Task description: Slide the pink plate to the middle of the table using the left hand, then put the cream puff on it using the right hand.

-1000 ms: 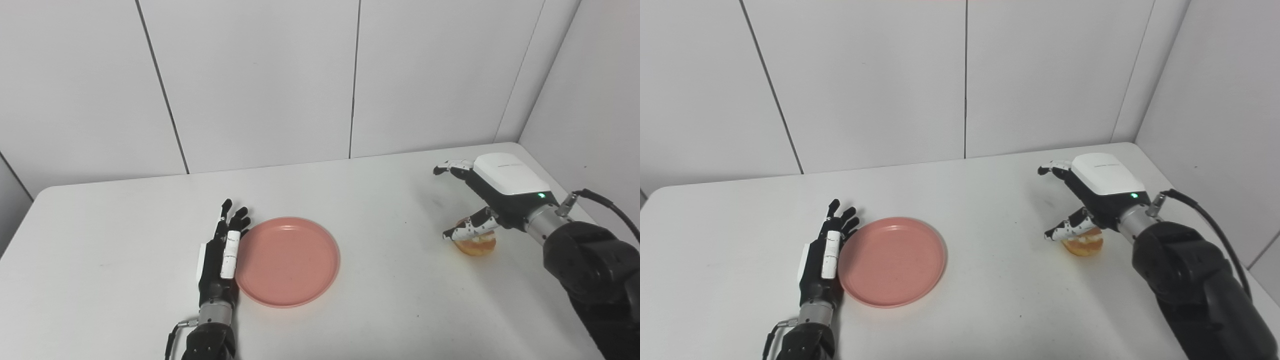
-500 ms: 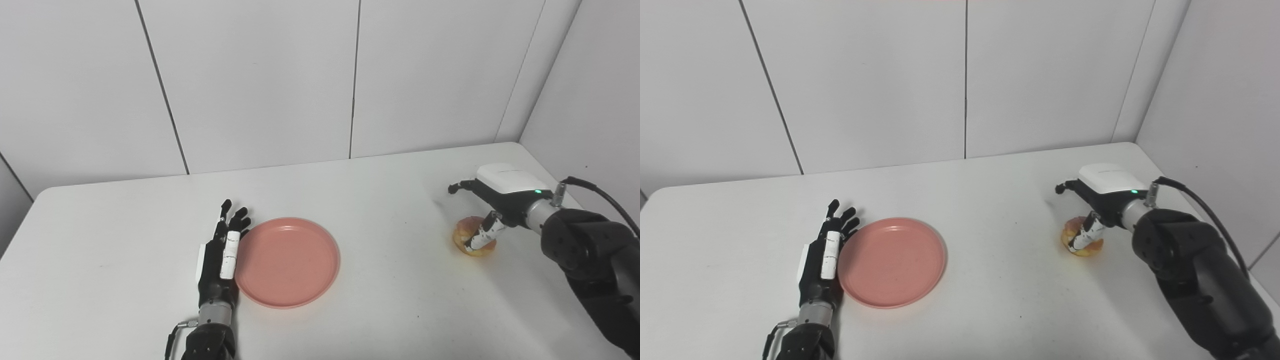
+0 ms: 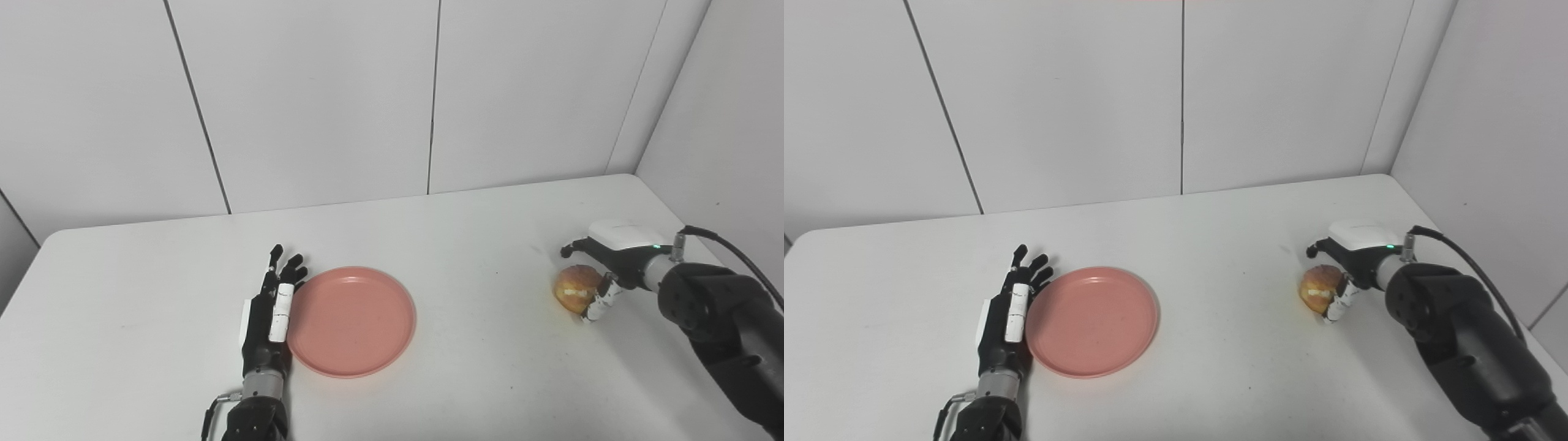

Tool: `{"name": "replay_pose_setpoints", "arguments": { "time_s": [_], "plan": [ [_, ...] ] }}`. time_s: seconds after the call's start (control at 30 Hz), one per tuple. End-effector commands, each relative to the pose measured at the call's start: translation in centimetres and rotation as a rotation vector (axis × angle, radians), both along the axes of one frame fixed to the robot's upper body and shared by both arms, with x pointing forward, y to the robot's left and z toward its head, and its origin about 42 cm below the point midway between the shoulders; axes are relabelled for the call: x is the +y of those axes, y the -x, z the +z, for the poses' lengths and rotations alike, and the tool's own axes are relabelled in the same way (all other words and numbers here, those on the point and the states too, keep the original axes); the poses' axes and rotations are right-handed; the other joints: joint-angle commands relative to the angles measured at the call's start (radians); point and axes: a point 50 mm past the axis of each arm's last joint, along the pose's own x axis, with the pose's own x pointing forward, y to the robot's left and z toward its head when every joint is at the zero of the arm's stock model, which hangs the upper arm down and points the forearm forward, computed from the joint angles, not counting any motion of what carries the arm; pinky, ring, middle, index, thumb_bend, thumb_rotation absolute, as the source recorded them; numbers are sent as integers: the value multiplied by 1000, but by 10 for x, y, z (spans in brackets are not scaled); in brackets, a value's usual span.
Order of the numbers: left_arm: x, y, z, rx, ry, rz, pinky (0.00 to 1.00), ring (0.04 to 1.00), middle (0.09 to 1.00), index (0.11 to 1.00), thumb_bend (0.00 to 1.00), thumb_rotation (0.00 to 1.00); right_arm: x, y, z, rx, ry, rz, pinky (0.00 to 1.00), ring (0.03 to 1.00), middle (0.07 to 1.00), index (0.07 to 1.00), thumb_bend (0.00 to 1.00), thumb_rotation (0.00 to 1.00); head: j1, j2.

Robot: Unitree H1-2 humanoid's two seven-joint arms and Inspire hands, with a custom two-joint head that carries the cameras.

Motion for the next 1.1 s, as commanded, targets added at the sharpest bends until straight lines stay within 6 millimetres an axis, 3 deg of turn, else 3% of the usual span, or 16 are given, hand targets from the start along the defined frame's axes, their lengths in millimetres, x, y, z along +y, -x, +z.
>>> {"name": "replay_pose_setpoints", "arguments": {
  "time_s": [0.0,0.47,0.67,0.9,0.97,1.07],
  "plan": [
    [2,11,-24,97,-3,-4,867,861,886,950,895,890,-5,-5,19,-70,30,-16,650,850,873,801,1000,141,1,1],
    [2,14,-25,102,-1,-9,876,859,889,953,886,883,3,-12,-6,-58,8,10,664,849,869,805,1000,160,5,6],
    [1,13,-25,102,4,-12,879,860,888,951,911,879,3,-11,-14,-155,-44,33,576,714,769,750,953,72,8,8],
    [2,13,-25,102,-3,-15,879,855,887,951,897,882,-1,-10,-25,-289,-79,83,439,513,606,627,812,0,9,9],
    [2,13,-25,103,-3,-15,882,856,890,952,894,885,-1,-11,-25,-293,-80,89,412,424,524,561,576,0,10,10],
    [3,13,-24,103,-5,-15,879,850,885,951,899,884,-1,-11,-25,-282,-62,94,314,382,463,549,515,0,10,11]
  ]
}}
